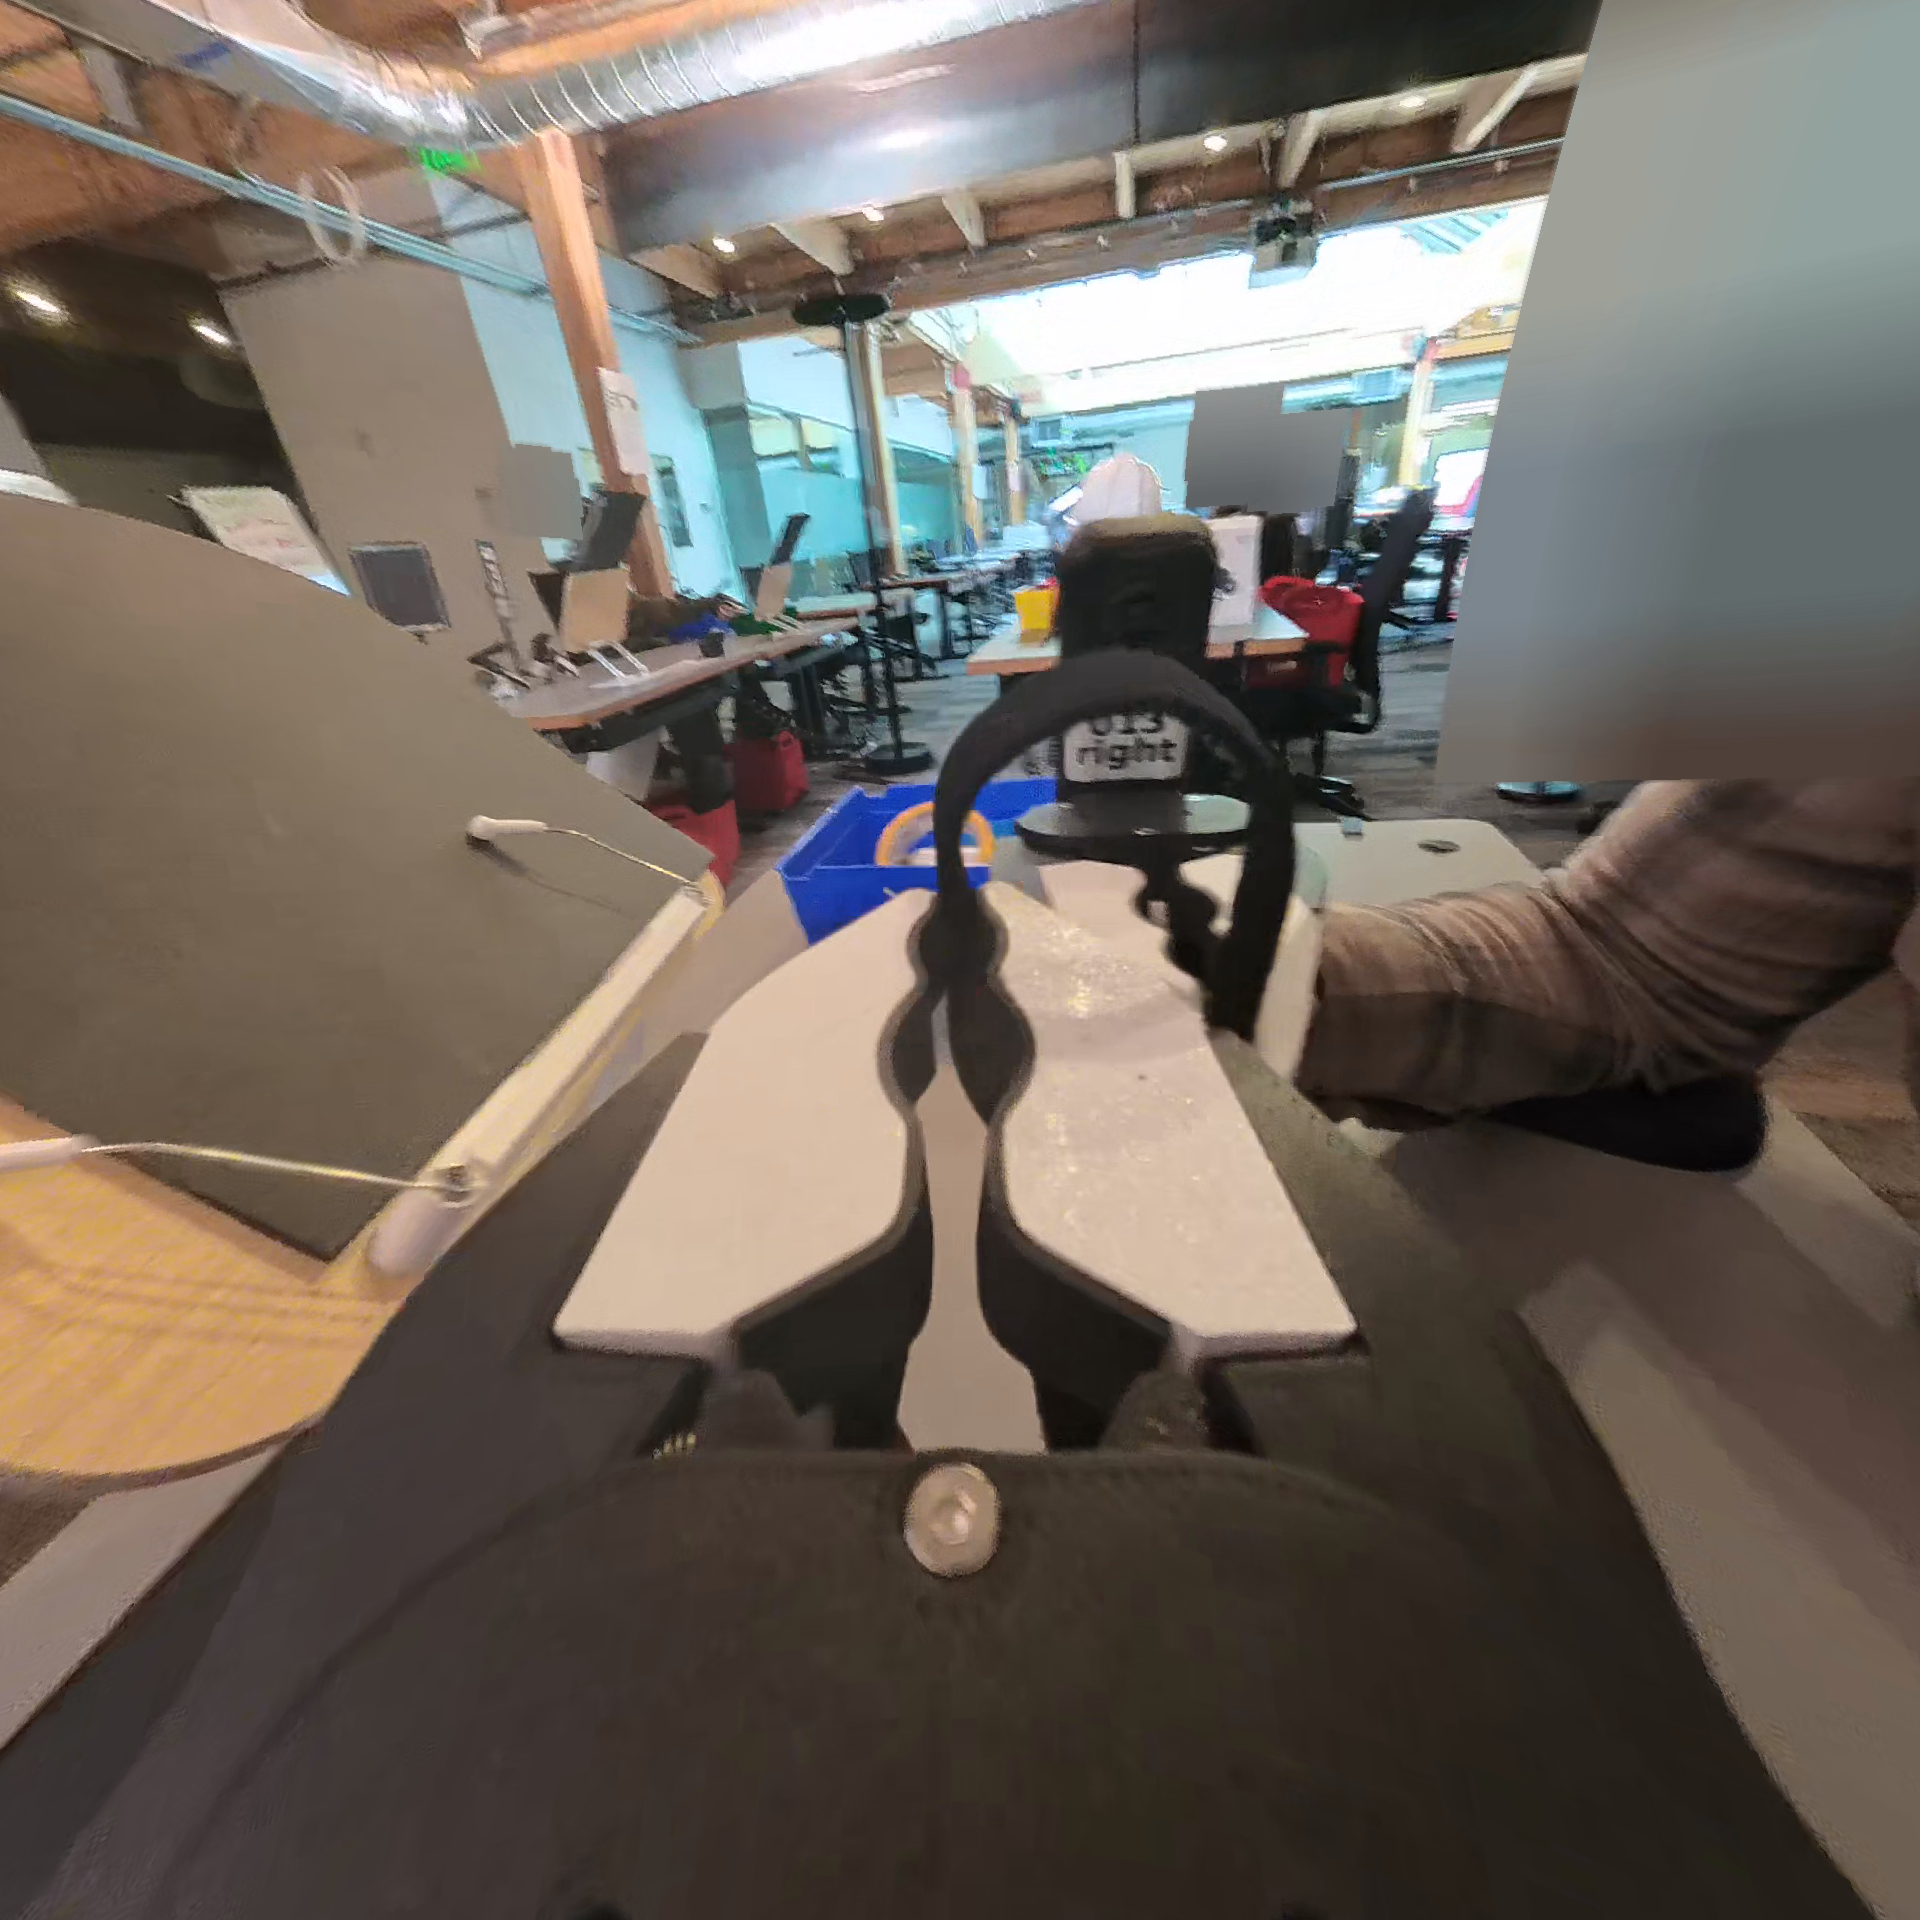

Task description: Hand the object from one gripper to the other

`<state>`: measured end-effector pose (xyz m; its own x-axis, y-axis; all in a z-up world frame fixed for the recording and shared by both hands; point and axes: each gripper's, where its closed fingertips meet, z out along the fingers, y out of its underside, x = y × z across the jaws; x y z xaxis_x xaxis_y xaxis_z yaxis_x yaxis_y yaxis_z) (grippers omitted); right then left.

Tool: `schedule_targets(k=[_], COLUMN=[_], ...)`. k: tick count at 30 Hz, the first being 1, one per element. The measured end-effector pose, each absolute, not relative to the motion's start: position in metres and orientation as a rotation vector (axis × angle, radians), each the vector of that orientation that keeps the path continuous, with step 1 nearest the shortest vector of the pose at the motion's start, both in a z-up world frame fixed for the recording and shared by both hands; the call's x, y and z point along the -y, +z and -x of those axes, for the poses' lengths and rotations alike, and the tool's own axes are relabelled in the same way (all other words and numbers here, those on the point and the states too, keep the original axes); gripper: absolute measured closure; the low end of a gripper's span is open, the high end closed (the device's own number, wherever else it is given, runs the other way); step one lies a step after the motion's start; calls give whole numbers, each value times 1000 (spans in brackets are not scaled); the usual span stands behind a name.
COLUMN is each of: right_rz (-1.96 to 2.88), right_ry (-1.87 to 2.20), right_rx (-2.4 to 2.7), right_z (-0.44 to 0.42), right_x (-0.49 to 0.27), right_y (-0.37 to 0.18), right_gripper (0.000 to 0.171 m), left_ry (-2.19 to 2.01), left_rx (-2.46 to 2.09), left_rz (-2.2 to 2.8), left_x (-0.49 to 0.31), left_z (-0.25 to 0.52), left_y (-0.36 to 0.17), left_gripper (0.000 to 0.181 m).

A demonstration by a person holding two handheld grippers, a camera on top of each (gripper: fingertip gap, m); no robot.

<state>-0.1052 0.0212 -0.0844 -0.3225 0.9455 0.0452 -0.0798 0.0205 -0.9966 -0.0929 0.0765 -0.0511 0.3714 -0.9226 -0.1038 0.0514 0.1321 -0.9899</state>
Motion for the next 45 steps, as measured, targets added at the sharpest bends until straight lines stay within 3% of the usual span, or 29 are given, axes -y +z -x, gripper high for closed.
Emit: schedule_targets(k=[17,23,28,31,45], right_rz=[886,906,865,822,727], right_ry=[1421,1142,906,787,617], right_rx=[1457,1451,1493,1506,1555], right_z=[101,110,111,108,108], right_x=[0,-23,-36,-41,-48], right_y=[-69,-83,-91,-91,-105], right_gripper=[171,169,136,126,128], left_ry=[14,-93,-135,-178,-343], left_rx=[-827,-803,-821,-846,-948], left_rz=[1217,1193,1177,1174,1143], left_x=[-126,-117,-106,-99,-71], left_z=[144,143,143,140,108], left_y=[-46,-34,-23,-21,-14], left_gripper=[180,180,180,180,180])
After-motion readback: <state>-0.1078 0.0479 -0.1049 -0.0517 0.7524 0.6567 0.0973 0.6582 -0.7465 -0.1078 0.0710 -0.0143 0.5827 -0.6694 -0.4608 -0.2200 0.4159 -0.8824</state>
